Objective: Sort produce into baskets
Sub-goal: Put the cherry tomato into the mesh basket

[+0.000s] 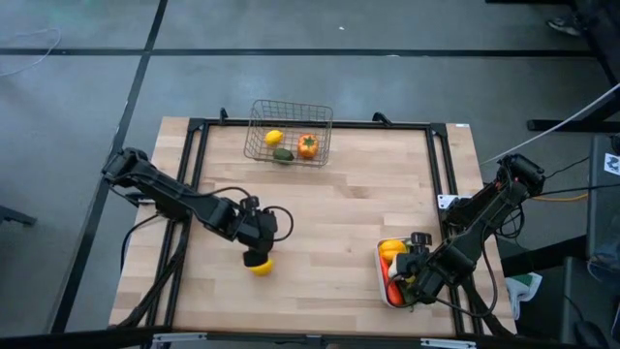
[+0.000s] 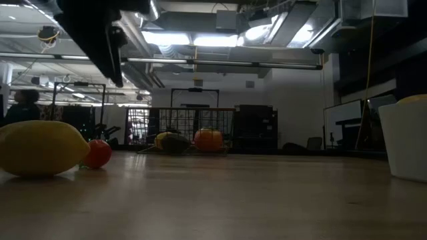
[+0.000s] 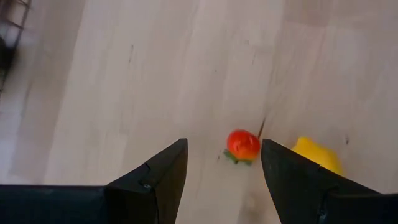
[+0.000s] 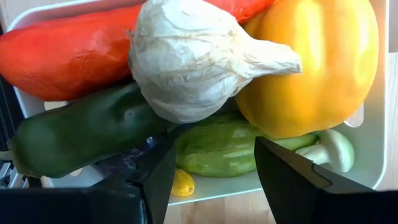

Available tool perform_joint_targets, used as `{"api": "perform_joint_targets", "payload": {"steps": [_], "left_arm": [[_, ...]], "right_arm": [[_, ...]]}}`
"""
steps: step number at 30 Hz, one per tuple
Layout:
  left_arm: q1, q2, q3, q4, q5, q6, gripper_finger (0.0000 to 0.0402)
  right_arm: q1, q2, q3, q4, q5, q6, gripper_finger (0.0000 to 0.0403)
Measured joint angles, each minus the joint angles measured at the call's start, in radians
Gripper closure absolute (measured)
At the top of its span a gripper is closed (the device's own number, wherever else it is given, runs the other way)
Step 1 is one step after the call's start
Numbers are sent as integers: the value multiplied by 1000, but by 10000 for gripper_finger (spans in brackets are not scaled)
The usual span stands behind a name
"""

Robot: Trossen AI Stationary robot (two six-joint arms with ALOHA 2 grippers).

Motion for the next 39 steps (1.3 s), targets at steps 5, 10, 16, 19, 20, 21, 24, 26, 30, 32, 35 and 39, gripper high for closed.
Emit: {"api": "perform_joint_targets", "payload": {"steps": [5,10,16,19,20,21,24,26,30,32,35,39], "left_arm": [[0,0,-76,108,7,-5,202],[0,0,-144,232,12,-17,202],[0,4,-226,324,16,-31,202],[0,5,-262,366,16,-33,202],[0,5,-270,386,16,-34,201],[0,5,-278,398,16,-34,202],[0,5,-301,430,16,-37,202],[0,5,-319,468,29,-53,202],[-8,5,-354,519,64,-79,202],[-15,5,-369,541,66,-84,202],[-22,5,-384,542,66,-87,202],[-21,5,-398,553,66,-93,201]], "right_arm": [[0,0,0,0,0,0,184],[0,0,0,0,0,0,184],[0,0,0,2,1,0,185],[0,0,0,5,1,0,185],[0,0,0,5,1,0,185],[0,0,0,5,1,0,185],[0,0,1,5,1,0,184],[0,0,1,6,1,0,185],[0,0,1,8,1,0,185],[0,0,1,8,2,0,185],[0,0,1,8,2,0,185],[0,0,1,8,2,0,185]]}}
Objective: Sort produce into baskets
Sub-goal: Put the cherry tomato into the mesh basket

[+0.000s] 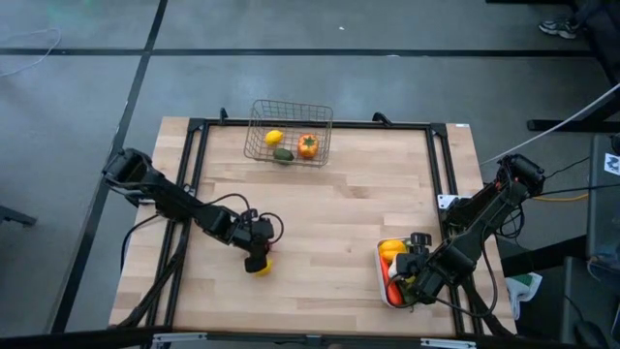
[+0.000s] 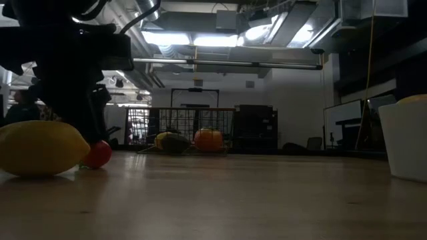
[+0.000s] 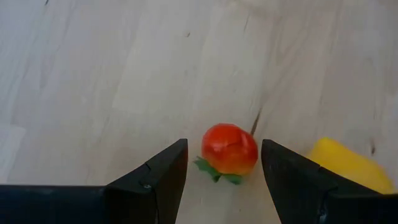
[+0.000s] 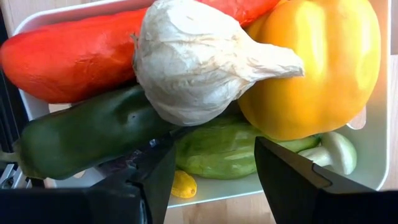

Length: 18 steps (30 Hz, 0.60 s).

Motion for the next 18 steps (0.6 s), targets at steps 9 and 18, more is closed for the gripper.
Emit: {"api": "perform_joint_targets", "payload": {"steps": [9,18], "left_arm": [[0,65,0,50,0,37,201],[0,99,-1,48,-3,37,217]], "right_arm": [[0,0,0,2,0,0,185],[0,0,0,8,0,0,185]]}}
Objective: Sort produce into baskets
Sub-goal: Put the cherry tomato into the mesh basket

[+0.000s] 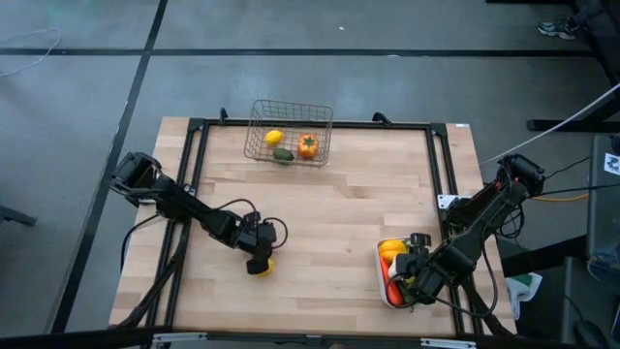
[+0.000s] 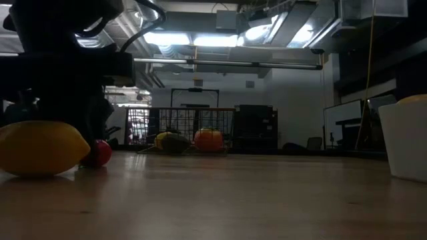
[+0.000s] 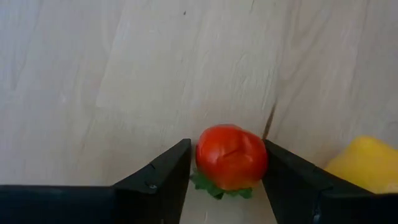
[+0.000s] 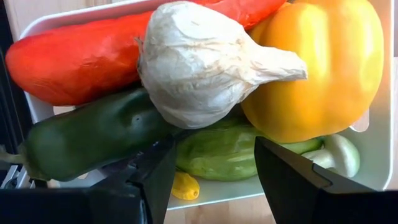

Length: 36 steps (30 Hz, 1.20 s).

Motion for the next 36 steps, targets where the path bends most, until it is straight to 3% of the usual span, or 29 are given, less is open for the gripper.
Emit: {"api": "perform_joint_targets", "payload": {"steps": [8,20,27,36], "left_arm": [[0,-2,0,-1,0,0,276],[44,-27,105,-91,6,87,266],[177,-65,240,-118,4,246,265],[432,-68,444,-96,2,515,262]], "right_arm": [[0,0,0,8,0,0,185],[0,0,0,7,-1,0,185],[0,0,0,7,-1,0,185],[0,0,5,-10,-33,-8,185]]}}
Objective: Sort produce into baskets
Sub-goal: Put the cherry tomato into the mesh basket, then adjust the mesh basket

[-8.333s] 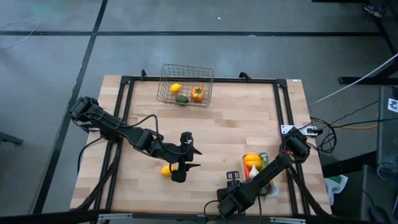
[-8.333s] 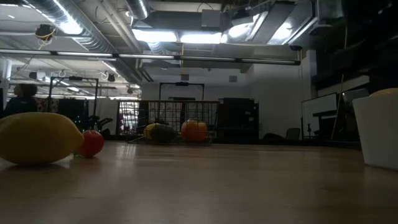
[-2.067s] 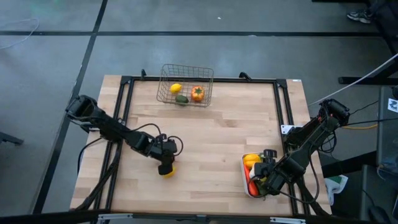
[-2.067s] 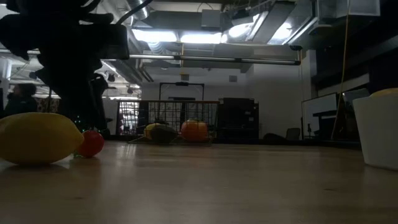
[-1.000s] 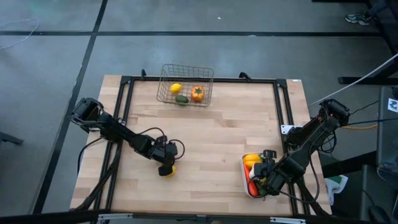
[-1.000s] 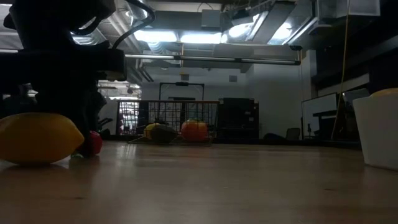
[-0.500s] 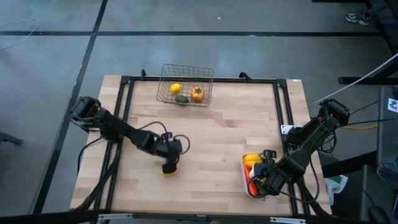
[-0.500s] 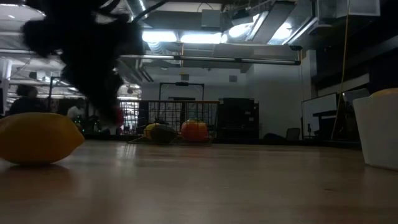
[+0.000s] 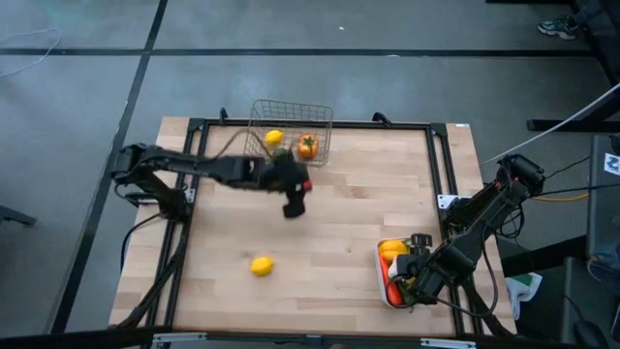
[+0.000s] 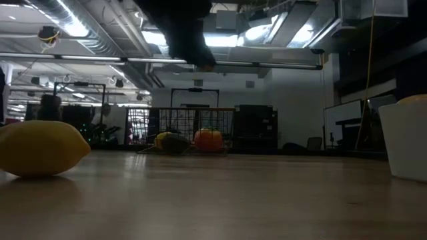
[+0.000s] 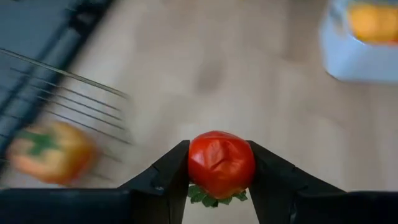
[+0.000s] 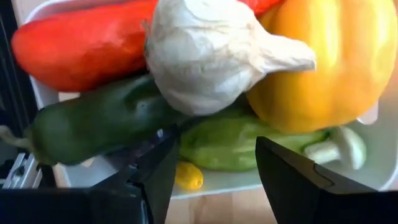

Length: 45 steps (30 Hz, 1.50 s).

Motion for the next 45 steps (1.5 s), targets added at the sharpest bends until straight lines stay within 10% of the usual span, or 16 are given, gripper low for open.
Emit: {"api": "perform_joint_targets", "payload": {"steps": [16,35,45], "left_arm": [[393,83,16,83,-2,70,261],[549,267,18,98,13,163,251],[564,273,16,90,-9,147,195]], "right_arm": [[0,0,173,-288,56,-1,185],[-1,0,243,-235,410,-4,185],[-1,0,243,-235,425,-5,185]]}}
